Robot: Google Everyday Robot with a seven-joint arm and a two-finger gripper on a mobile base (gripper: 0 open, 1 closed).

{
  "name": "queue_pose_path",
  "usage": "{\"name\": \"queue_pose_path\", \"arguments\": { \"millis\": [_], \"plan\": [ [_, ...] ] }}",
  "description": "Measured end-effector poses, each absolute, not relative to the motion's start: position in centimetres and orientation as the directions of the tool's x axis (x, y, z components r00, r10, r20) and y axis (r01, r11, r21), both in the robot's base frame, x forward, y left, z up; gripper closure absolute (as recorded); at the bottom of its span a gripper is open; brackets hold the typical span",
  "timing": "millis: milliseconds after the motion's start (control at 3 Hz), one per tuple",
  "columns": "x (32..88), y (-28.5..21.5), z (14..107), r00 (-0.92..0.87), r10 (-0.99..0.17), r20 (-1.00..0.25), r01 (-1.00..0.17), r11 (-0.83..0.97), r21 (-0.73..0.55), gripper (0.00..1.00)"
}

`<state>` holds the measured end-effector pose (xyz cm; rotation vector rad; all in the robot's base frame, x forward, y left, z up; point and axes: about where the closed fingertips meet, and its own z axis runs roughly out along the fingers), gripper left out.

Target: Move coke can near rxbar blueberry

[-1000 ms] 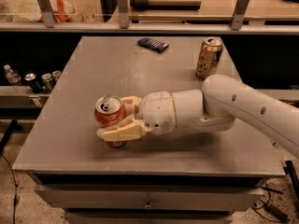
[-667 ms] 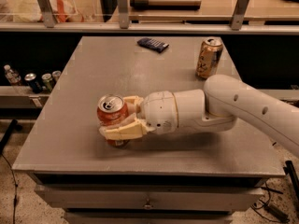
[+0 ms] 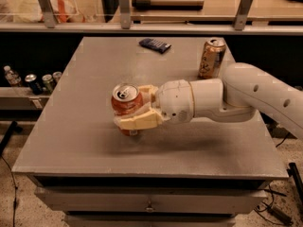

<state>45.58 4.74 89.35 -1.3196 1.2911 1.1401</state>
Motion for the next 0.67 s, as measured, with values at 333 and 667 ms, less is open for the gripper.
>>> {"name": "queue_pose_path", "arguments": {
  "millis": [333,667],
  "plan": [
    [45.62,4.72,89.4,0.016,-0.132,-0.991,-1.0,-0.01,-0.015,1.0],
    [45.32,4.39,89.75,0.005,-0.148,-0.989,-0.999,0.041,-0.011,1.0]
  ]
}}
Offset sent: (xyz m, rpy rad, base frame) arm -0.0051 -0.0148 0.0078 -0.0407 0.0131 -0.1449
